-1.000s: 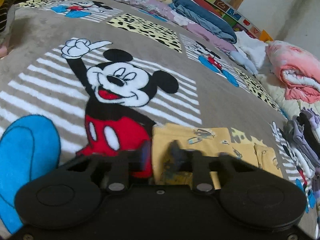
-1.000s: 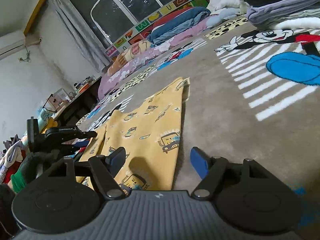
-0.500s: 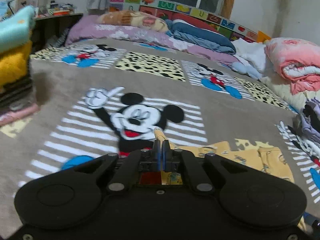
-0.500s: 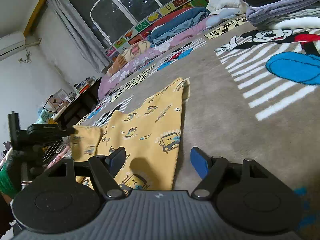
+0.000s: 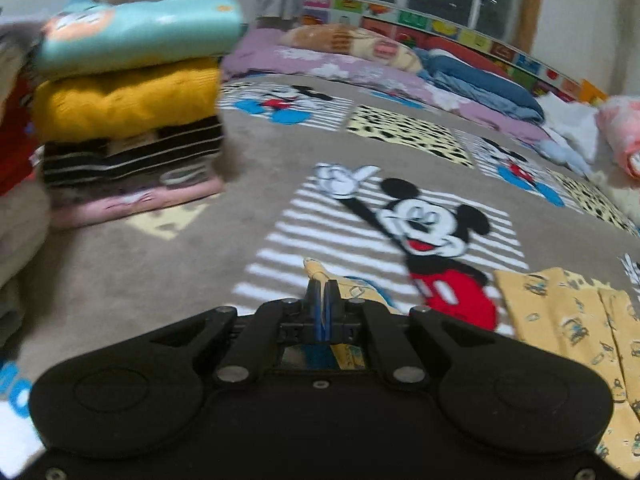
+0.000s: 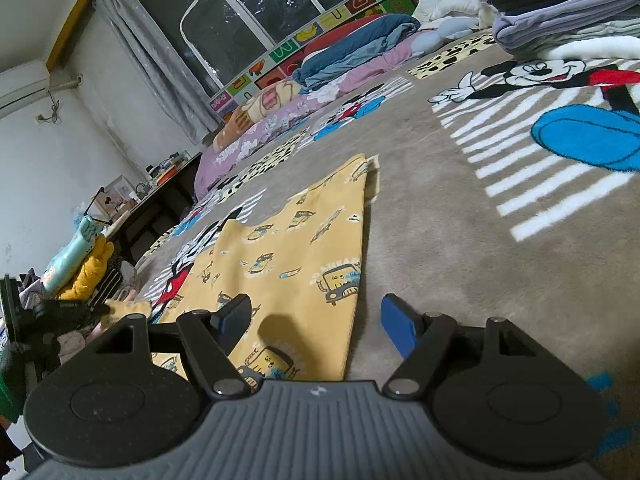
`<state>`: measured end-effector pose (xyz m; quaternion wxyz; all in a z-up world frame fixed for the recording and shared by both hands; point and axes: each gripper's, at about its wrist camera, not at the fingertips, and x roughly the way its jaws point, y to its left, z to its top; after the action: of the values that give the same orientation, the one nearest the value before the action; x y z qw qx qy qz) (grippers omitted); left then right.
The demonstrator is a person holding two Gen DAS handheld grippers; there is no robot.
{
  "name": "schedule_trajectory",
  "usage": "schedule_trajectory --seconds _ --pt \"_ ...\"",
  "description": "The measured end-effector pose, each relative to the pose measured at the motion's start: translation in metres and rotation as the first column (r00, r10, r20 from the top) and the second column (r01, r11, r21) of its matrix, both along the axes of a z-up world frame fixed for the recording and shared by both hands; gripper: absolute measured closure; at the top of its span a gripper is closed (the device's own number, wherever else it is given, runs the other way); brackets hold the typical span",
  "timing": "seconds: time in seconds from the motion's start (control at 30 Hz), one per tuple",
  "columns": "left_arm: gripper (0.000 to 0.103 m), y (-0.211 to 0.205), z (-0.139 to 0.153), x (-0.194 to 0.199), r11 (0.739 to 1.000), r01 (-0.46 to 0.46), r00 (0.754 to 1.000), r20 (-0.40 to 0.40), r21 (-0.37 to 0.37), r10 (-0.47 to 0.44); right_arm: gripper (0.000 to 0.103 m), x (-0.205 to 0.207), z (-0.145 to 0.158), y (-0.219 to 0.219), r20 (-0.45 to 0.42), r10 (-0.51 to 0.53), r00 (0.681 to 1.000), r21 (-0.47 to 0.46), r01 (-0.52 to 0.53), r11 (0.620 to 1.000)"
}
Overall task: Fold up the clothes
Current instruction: 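Grasp the yellow garment hem with the left gripper and lift it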
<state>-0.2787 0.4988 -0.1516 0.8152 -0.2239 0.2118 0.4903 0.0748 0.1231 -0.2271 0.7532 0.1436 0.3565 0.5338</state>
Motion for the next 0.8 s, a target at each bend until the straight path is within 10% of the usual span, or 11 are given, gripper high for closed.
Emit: schedule_trajectory --seconds 0.3,0.6,0.8 --pt "0.103 -0.01 -0.009 -0.045 0.998 -0.064 0.996 0.064 -0.011 0.065 0.031 0.0 -0.001 -0.001 0.002 0.001 1.0 0.0 -0.001 1.0" --pt "0.103 -0.029 0.042 -0.042 0.995 -0.02 0.99 0.137 0.093 0.007 0.031 0.001 -0.001 0.0 0.002 0.002 1.0 0.001 -0.002 1.0" --pt "0.103 0.015 0.005 -0.038 0.988 -0.135 0.991 -0.006 -0.073 0.135 0.031 0.002 -0.001 -0.001 -0.003 0.003 1.0 0.002 -0.003 1.0"
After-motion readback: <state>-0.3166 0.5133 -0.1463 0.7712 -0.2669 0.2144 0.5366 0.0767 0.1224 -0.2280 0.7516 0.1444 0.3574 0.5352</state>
